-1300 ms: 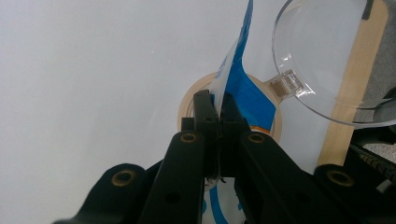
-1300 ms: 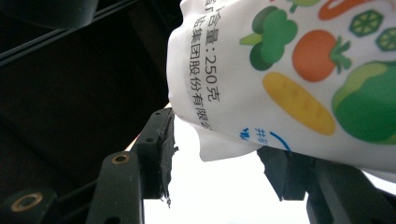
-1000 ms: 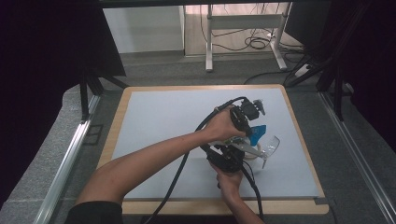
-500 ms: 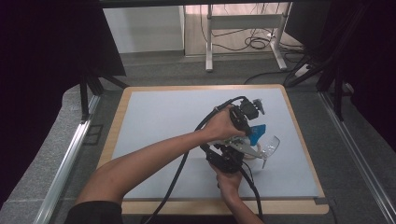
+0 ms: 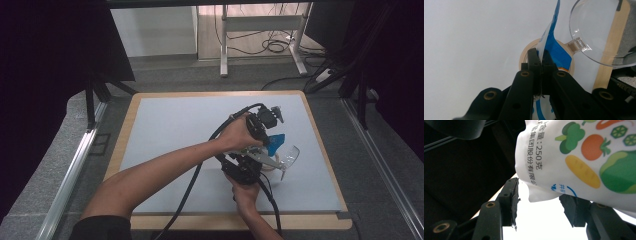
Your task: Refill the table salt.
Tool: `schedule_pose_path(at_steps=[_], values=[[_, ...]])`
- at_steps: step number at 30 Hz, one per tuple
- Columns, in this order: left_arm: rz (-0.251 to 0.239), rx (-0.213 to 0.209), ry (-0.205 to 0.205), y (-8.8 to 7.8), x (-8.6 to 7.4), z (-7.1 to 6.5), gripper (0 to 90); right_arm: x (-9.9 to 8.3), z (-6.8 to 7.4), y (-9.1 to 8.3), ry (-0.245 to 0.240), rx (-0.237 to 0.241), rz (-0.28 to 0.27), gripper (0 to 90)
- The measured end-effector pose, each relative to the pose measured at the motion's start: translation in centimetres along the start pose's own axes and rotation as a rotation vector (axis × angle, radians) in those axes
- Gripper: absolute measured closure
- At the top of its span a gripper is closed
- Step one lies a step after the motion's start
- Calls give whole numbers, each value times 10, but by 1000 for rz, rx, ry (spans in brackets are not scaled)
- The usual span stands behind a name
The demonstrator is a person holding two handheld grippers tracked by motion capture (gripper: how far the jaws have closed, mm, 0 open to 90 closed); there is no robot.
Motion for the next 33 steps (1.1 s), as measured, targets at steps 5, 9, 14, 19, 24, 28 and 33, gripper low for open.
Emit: schedule_pose_path(at_steps=[5, 9, 14, 19, 24, 28, 33], values=[[-1, 3, -1, 0, 0, 0, 900, 0, -1, 1, 1, -5, 2, 506], [-1, 4, -2, -1, 0, 0, 900, -1, -1, 1, 0, -5, 3, 507], [-3, 3, -3, -1, 0, 0, 900, 0, 0, 0, -1, -4, -2, 507], [1, 2, 0, 0, 0, 0, 900, 1, 0, 0, 0, -2, -8, 509], [7, 3, 3, 1, 1, 0, 900, 2, 0, -1, 1, -3, -12, 510], [6, 3, 3, 1, 1, 0, 900, 3, 0, -3, 1, -2, -18, 513], [7, 4, 1, 1, 2, -1, 900, 3, -1, -3, -1, -6, -18, 513]])
Point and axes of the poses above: each handheld gripper's, and its own axes: y roughly forward along the jaws, x roughly out of its top, z roughly to its left, the point moved 7 cm from there along y, roughly forward along the jaws, and after that the axes turned 1 degree about -x, right-handed, at the moved point
